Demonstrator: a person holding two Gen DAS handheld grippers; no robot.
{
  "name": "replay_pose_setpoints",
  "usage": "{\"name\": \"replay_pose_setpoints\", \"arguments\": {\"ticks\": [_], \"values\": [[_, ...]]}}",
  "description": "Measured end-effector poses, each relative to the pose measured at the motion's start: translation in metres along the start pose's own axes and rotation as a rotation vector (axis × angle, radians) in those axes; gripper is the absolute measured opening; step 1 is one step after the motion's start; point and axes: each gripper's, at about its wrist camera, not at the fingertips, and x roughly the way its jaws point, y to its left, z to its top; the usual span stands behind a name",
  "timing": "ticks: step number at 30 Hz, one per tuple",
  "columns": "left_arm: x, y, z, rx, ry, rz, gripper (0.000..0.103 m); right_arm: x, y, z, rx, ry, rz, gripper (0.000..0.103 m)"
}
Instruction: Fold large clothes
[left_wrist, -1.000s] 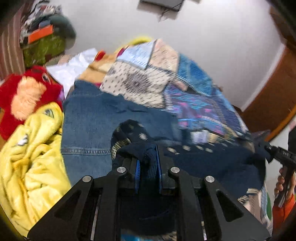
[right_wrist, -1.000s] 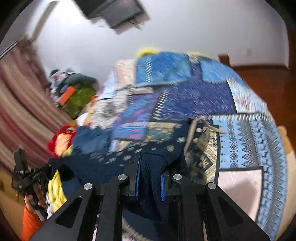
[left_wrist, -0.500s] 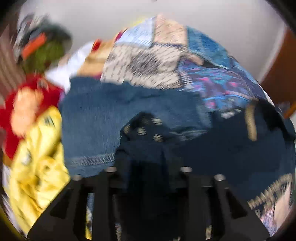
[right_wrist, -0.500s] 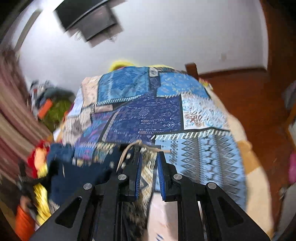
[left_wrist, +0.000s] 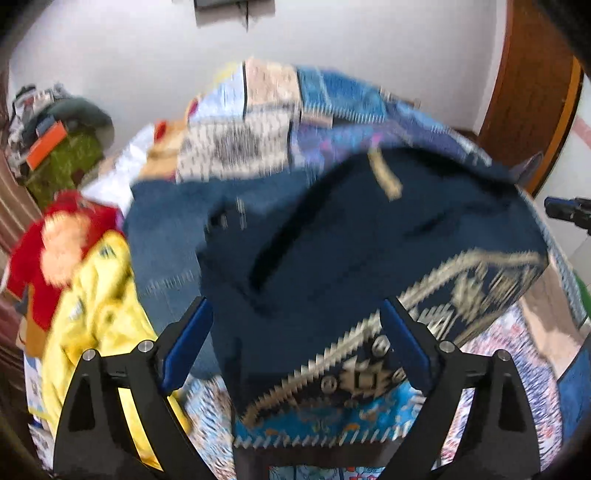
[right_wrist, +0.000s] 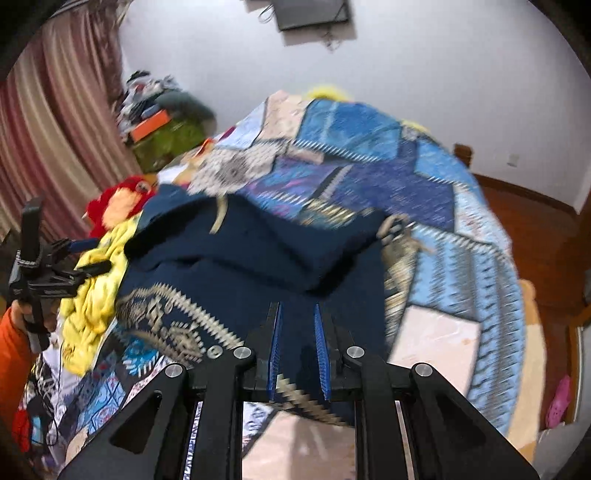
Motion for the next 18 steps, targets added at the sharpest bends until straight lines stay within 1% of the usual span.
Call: {"name": "replay_pose_setpoints", "arguments": {"ticks": [2,4,7,8,10,11,12,14,15,16,18], "values": [[0.027,0.003,-0.012,-0.019,0.058,0.021,0.092,0.023,0.004,-0.004,0.001,0.036,0.008,0.014],[0.045,0.006,-0.015,-0.03,0.079,0.051,0.092,0.052,0.005,-0.001,0.005,0.106,0.007,0.014],[0.069,0.019,-0.001,-0.052,0.089,0.072,0.092,0.079,0.0,0.013,-0.003,0.131,0.017,0.014],[0.075,0.024,0.006,-0.062,0.09,0.066,0.092,0.09,-0.006,0.024,0.011,0.136,0.018,0.014],[0.085,0.034,0.029,-0.079,0.079,0.094,0.092,0.102,-0.017,0.044,0.045,0.138,0.029,0.014],[0.088,0.039,0.041,-0.088,0.068,0.112,0.092,0.107,-0.023,0.056,0.065,0.121,0.012,0.014],[0.09,0.047,0.058,-0.111,0.048,0.132,0.092,0.109,-0.029,0.071,0.079,0.085,-0.04,0.014],[0.086,0.058,0.079,-0.165,0.017,0.13,0.092,0.104,-0.036,0.092,0.122,0.015,-0.105,0.014],[0.08,0.064,0.087,-0.201,-0.01,0.12,0.092,0.096,-0.038,0.099,0.159,-0.035,-0.113,0.014],[0.073,0.068,0.093,-0.235,-0.043,0.105,0.092,0.089,-0.038,0.101,0.182,-0.069,-0.1,0.014],[0.057,0.069,0.095,-0.272,-0.09,0.07,0.092,0.077,-0.031,0.101,0.183,-0.104,-0.019,0.014]]}}
